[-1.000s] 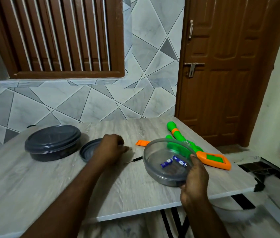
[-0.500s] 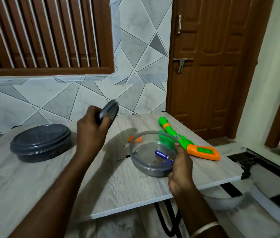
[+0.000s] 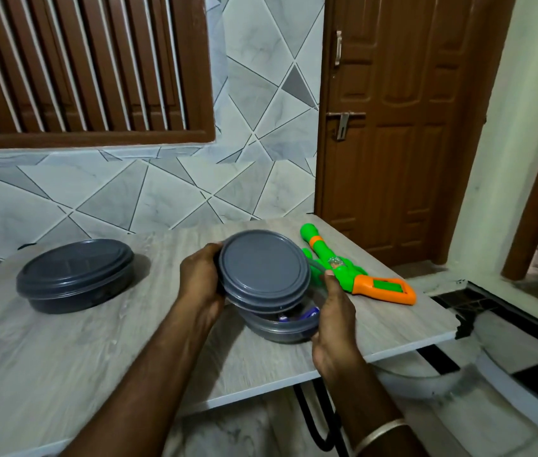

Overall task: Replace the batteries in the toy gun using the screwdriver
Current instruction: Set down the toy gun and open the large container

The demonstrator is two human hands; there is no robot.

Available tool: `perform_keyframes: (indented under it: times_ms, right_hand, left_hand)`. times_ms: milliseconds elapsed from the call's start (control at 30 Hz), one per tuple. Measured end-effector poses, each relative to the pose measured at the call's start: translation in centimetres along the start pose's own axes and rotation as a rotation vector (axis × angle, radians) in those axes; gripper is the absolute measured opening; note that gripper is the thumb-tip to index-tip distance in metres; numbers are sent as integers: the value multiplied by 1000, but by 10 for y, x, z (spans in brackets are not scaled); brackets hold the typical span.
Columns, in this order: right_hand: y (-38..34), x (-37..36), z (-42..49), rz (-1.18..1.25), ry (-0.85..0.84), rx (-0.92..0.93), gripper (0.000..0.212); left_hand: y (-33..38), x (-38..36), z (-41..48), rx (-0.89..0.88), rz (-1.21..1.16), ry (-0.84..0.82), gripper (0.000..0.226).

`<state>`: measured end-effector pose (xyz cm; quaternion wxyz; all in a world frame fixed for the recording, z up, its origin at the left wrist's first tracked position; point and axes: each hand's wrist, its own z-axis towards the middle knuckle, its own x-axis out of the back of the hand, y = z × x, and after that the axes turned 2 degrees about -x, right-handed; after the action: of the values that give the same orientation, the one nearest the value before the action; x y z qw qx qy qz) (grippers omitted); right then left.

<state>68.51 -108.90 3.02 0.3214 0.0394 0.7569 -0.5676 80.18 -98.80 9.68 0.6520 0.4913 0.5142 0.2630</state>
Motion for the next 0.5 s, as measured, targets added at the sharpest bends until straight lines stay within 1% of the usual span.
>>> perform_keyframes:
  times_ms: [100,167,267,333,500]
  right_hand:
    - [1,1,1,-15,-6,-11,45]
    - [-1,1,-1,-40,-20,-15,44]
    - [-6,-2,-4,-23,-51,-29,44]
    - [-11,-5,-7,6,-65,-44,47]
    - [-14,-8,-8,-37,-142,-27,51]
  left_hand:
    - [-11,1,3,-4,147,58,18]
    - [-16,0,0,-5,200,24,17]
    - [-24,-2,-7,96,148,-99,28]
    - [-29,-1,-11,146,91,-135,27]
    - [-35,4,-7,50,128,-130,27]
